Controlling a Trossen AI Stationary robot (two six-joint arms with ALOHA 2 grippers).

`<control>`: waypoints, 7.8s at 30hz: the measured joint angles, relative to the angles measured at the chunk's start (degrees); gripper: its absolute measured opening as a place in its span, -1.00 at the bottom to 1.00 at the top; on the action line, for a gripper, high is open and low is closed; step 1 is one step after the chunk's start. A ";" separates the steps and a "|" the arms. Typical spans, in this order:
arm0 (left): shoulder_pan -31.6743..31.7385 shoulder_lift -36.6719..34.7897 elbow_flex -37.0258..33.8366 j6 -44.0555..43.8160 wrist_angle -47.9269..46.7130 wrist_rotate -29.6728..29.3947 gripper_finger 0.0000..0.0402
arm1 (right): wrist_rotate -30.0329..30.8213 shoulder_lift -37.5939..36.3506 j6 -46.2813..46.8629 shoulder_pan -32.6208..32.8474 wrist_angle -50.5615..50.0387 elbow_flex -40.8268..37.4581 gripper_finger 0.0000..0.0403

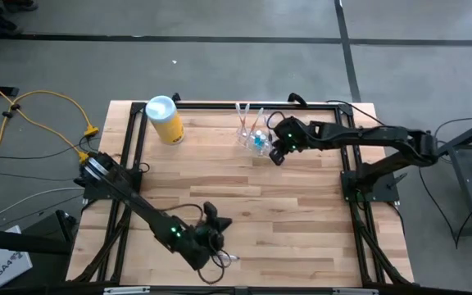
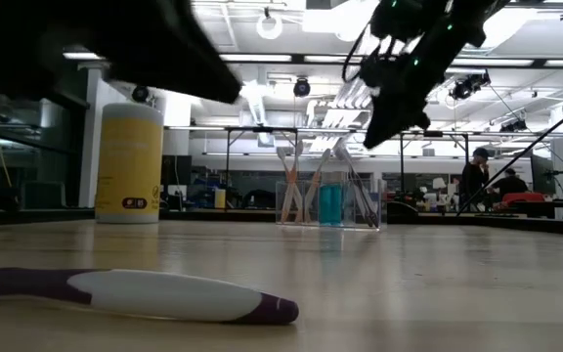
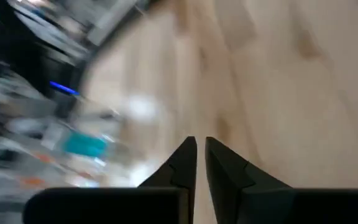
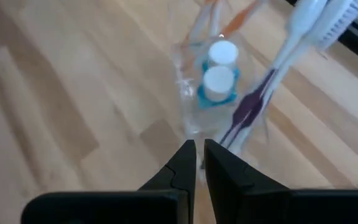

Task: Pick & Place toothbrushing station
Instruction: Put the purple toothbrush into the transparent organizer

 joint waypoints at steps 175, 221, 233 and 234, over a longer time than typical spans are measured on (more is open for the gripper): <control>3.76 11.18 0.39 -33.79 -10.31 46.06 -0.90 | -1.46 4.38 19.69 42.98 10.99 0.07 -0.12; -1.05 -0.63 13.42 7.85 -28.87 21.32 -0.99 | 0.42 4.38 18.91 41.45 11.65 0.07 -0.13; -5.98 -0.69 13.53 32.62 -24.00 -0.52 -0.99 | -5.32 4.38 18.93 37.36 18.97 0.07 -0.13; -6.29 -0.69 13.53 35.60 -22.92 -1.47 -0.99 | -5.89 4.38 18.93 37.07 19.71 0.07 -0.13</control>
